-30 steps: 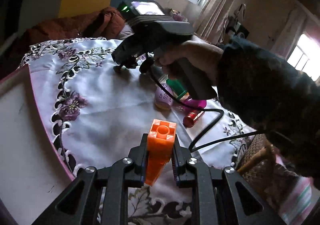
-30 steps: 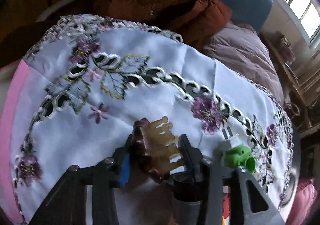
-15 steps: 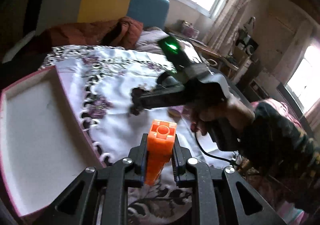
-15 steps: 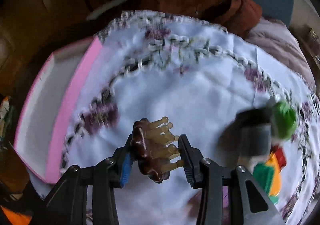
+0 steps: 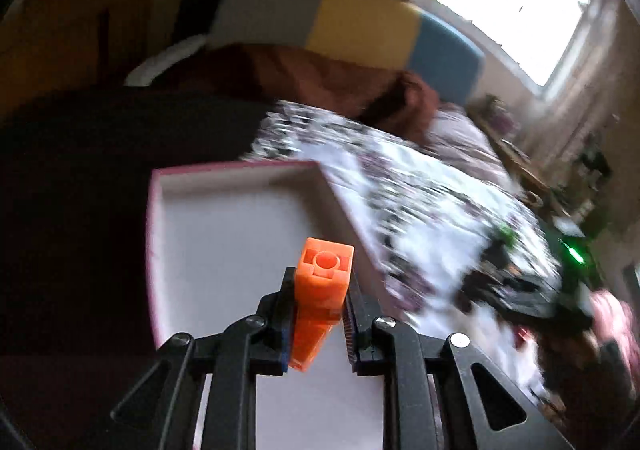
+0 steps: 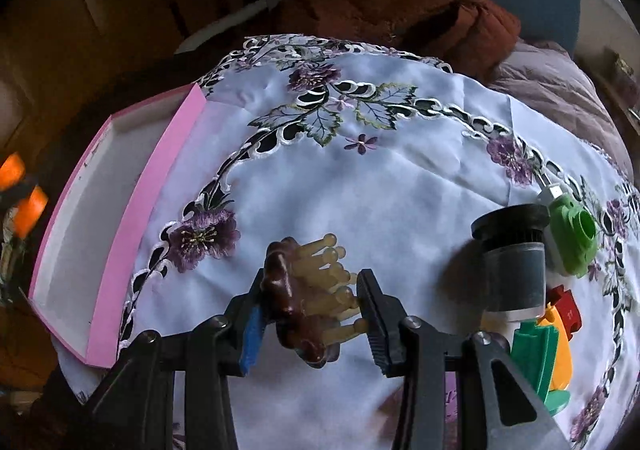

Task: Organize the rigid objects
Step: 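Carry the orange block into the tray and open the left tool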

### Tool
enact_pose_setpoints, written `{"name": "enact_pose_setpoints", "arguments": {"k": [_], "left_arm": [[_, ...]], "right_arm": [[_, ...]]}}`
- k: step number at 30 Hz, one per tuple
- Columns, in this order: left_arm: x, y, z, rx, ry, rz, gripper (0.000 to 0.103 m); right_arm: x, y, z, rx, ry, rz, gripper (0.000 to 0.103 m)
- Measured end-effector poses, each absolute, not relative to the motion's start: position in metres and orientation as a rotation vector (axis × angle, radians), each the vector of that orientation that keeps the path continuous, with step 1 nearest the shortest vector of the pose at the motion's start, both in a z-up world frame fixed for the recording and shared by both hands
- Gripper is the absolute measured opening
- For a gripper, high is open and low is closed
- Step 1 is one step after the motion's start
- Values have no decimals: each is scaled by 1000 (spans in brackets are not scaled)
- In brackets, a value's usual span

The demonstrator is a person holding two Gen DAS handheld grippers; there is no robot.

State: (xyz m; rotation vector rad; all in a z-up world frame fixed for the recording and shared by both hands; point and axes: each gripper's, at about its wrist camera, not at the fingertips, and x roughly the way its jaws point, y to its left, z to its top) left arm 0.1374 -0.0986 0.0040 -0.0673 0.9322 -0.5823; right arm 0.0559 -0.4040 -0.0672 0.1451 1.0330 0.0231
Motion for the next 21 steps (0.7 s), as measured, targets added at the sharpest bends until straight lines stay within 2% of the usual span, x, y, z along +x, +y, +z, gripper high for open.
{"name": "enact_pose_setpoints", "arguments": {"k": [11, 15, 19, 21], "left_arm": [[225, -97, -41, -2, 1005, -395, 21], [235, -96, -48, 17, 1017, -351, 42], [217, -85, -37, 1, 983, -321, 48], [199, -79, -25, 11, 936, -296, 60]], "right_arm": [[56, -400, -67, 103, 1036, 14, 43], [56, -399, -67, 93, 1038, 10, 43], [56, -398, -67, 94, 1038, 9, 43], [56, -398, -68, 90, 1037, 9, 43]]}}
